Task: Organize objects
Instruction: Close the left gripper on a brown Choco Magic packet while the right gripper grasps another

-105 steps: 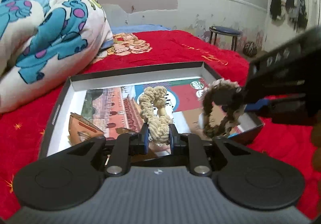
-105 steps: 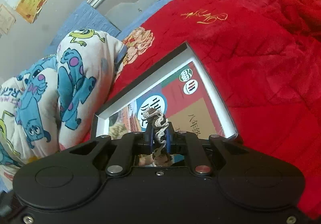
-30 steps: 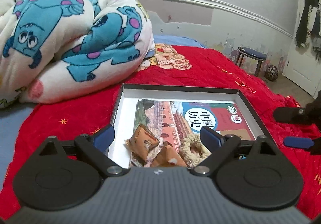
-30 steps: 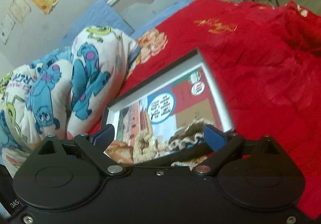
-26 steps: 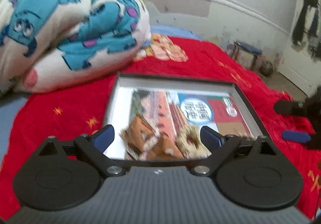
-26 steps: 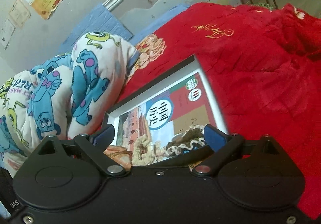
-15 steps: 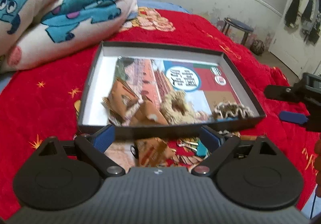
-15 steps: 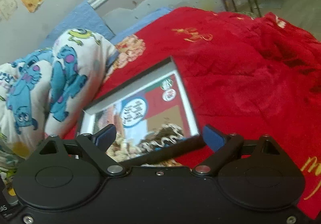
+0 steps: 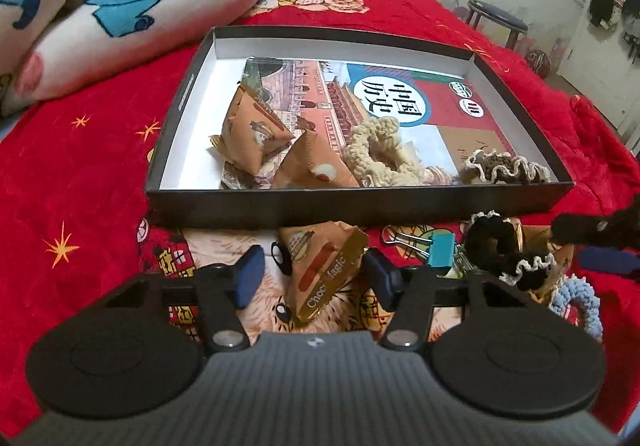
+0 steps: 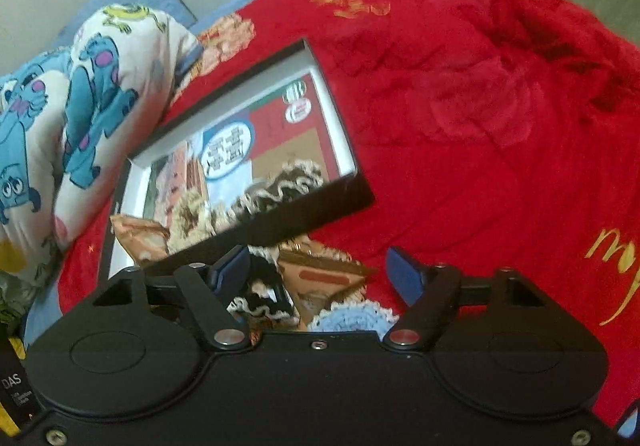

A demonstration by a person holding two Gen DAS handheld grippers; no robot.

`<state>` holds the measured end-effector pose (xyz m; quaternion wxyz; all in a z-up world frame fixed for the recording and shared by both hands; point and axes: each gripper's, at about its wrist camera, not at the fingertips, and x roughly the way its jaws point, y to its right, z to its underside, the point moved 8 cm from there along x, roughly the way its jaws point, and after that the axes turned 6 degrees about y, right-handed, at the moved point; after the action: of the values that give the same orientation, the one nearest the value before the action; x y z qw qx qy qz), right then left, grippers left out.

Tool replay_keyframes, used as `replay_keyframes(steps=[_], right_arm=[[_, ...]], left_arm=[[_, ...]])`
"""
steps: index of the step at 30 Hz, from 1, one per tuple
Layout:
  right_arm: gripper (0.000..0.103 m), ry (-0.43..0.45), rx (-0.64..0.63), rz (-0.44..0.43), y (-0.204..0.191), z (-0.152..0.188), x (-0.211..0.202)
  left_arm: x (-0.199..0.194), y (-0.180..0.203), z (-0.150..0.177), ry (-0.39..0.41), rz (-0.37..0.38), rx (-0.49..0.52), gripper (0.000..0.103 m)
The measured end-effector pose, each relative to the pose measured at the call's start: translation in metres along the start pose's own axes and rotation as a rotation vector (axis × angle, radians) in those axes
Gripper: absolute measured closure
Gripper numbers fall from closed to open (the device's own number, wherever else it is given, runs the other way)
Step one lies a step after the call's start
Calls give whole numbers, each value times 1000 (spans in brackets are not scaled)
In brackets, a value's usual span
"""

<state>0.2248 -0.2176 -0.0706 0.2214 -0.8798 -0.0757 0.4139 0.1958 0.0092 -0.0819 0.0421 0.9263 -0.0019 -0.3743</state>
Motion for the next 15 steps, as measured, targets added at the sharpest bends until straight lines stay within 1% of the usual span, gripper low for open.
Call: replay_keyframes(steps=[1,2,3,4,8,12,15], right_arm=[[37,-14,15,-2,2,1,4],[41,-30,32,-2,6,3,8],[43,-42,47,-1,8,4,10],[43,-42,52,-5,10,4,11],[44,-52,48,-11,9,5,14],[45,-49,6,27,3,4,18],[45,-22,9,68,-1,6,19]], left_arm=[[1,1,0,-1,0,3,49],[1,1,0,1,0,4,52],[2,2,0,2,3,7,57],[1,3,0,4,6,11,59],[1,6,0,4,1,29,62],[1,6,0,2,1,28,63],[2,6,1,-2,0,15,63]])
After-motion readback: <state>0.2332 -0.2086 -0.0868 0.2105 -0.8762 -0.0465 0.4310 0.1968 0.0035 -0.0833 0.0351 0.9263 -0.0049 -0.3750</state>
